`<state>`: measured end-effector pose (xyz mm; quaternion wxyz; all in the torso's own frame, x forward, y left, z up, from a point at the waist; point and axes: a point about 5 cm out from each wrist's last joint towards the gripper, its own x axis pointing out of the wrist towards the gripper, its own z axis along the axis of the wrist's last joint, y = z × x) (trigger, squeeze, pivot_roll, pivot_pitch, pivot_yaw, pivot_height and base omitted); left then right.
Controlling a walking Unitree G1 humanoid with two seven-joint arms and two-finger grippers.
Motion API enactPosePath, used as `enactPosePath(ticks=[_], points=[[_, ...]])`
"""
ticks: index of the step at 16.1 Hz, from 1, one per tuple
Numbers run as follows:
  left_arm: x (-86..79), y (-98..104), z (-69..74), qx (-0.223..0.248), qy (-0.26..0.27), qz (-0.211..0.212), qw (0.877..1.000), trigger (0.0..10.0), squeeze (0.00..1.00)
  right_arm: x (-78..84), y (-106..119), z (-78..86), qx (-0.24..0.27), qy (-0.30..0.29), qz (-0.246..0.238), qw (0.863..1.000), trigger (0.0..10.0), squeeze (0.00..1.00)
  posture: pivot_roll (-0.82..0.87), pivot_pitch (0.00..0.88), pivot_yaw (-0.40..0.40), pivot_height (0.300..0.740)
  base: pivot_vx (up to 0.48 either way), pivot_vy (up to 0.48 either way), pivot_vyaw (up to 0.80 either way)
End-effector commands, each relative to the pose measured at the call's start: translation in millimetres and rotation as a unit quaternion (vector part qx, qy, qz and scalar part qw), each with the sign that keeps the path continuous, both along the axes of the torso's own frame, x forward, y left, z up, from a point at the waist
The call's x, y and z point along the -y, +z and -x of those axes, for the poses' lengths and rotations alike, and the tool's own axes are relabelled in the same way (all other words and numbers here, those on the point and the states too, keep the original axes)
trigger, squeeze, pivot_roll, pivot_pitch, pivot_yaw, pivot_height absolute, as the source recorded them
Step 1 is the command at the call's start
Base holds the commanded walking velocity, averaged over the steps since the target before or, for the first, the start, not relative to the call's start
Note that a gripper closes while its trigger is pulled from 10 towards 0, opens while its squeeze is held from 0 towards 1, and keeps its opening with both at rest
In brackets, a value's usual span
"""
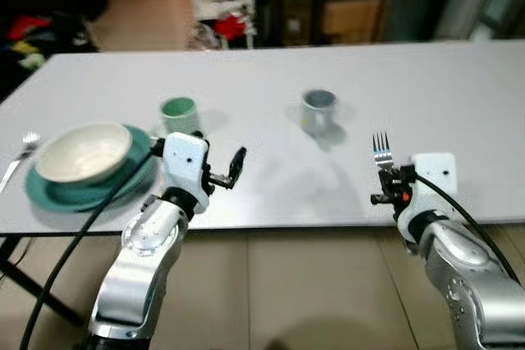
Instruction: Setting the table
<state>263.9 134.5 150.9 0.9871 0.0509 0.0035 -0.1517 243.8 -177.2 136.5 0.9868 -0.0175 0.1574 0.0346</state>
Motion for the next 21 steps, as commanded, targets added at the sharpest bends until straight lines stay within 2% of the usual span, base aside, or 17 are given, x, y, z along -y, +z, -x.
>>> enactPosePath(ticks=[1, 4, 6, 12, 15, 18, 21], points=[[-6.7, 0, -0.8, -0.002, 0.009, -0.006, 1.0, 10.0, 0.0, -7.8, 3, -2.2, 0.003, 0.018, -0.012, 1.0, 10.0, 0.0, 0.06, 0.0, 0.02, 0.74, 0.337, 0.0, 0.0], [-3.0, -1, 0.7, -0.01, -0.007, 0.0, 1.0, 10.0, 0.0, -12.0, -2, -6.1, -0.015, 0.031, -0.011, 0.999, 10.0, 0.0, 0.06, 0.0, 0.026, 0.74, 0.226, 0.0, 0.0], [2.1, -3, 4.2, -0.017, -0.039, -0.015, 0.999, 10.0, 0.0, -19.3, -13, -18.3, -0.044, 0.037, -0.005, 0.998, 10.0, 0.0, 0.06, 0.0, 0.03, 0.74, 0.0, 0.0, 0.0], [2.8, -5, 14.1, -0.041, -0.112, -0.039, 0.992, 10.0, 0.0, -31.1, -33, -41.1, -0.083, 0.025, -0.042, 0.995, 10.0, 0.0, 0.1, 0.0, 0.032, 0.74, 0.0, 0.0, 0.0], [10.5, -3, 29.9, -0.065, -0.207, -0.031, 0.976, 10.0, 0.0, -39.9, -40, -62.8, -0.09, 0.016, -0.049, 0.995, 10.0, 0.0, 0.11, 0.0, 0.042, 0.74, 0.0, 0.0, 0.0], [13.7, -3, 43.7, -0.105, -0.274, -0.018, 0.956, 10.0, 0.0, -44.8, -43, -74.9, -0.098, -0.009, -0.069, 0.993, 10.0, 0.0, 0.11, 0.0, 0.045, 0.74, 0.0, 0.0, 0.0], [12.0, -3, 50.8, -0.127, -0.299, -0.013, 0.946, 10.0, 0.0, -46.8, -50, -77.2, -0.117, -0.016, -0.078, 0.99, 10.0, 0.0, 0.12, 0.0, 0.042, 0.74, 0.0, 0.0, 0.0]])
